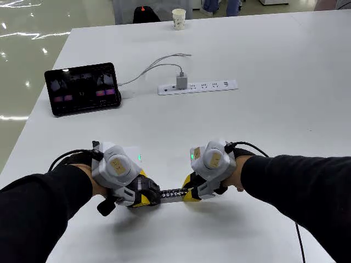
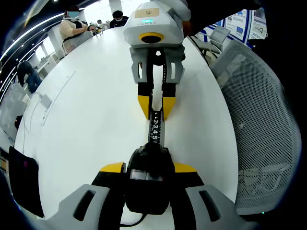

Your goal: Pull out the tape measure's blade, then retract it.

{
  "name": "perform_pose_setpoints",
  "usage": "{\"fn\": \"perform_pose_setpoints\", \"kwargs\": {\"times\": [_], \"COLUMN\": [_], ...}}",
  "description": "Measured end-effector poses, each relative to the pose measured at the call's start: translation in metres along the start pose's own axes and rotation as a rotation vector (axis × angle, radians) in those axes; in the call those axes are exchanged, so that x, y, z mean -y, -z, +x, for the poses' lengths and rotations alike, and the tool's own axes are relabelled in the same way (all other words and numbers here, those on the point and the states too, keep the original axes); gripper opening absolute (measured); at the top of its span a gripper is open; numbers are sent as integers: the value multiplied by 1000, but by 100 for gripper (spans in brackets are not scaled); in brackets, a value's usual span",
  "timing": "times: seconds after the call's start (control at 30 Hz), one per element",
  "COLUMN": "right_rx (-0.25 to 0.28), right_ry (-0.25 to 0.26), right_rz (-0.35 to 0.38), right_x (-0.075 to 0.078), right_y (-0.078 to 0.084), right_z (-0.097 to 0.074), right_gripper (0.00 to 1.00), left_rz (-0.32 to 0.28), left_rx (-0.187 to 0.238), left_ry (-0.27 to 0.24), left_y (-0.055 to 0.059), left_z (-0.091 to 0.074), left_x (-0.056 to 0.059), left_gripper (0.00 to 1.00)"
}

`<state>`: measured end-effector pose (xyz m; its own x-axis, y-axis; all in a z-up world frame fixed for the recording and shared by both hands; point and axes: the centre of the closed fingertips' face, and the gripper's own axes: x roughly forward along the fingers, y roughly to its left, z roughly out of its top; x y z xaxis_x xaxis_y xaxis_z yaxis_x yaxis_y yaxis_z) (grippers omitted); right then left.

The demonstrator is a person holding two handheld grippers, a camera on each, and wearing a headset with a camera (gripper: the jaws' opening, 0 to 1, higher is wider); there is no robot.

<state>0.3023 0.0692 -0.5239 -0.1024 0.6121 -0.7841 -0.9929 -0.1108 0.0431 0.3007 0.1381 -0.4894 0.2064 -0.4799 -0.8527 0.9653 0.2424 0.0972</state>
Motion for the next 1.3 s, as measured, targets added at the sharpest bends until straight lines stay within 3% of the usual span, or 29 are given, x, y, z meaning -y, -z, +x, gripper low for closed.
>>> {"fn": "perform_pose_setpoints", "kwargs": {"times": [1.3], "right_rx": [-20], "right_ry": [25], "right_rz": [10], "right_x": [1], "right_y": [26], "right_z": [-20], "right_gripper": [10], "left_rz": [2], "left_rx": [7], "left_ry": [-6], "left_y": [-1], "left_z": [1], "left_x": [2], "left_gripper": [31]}}
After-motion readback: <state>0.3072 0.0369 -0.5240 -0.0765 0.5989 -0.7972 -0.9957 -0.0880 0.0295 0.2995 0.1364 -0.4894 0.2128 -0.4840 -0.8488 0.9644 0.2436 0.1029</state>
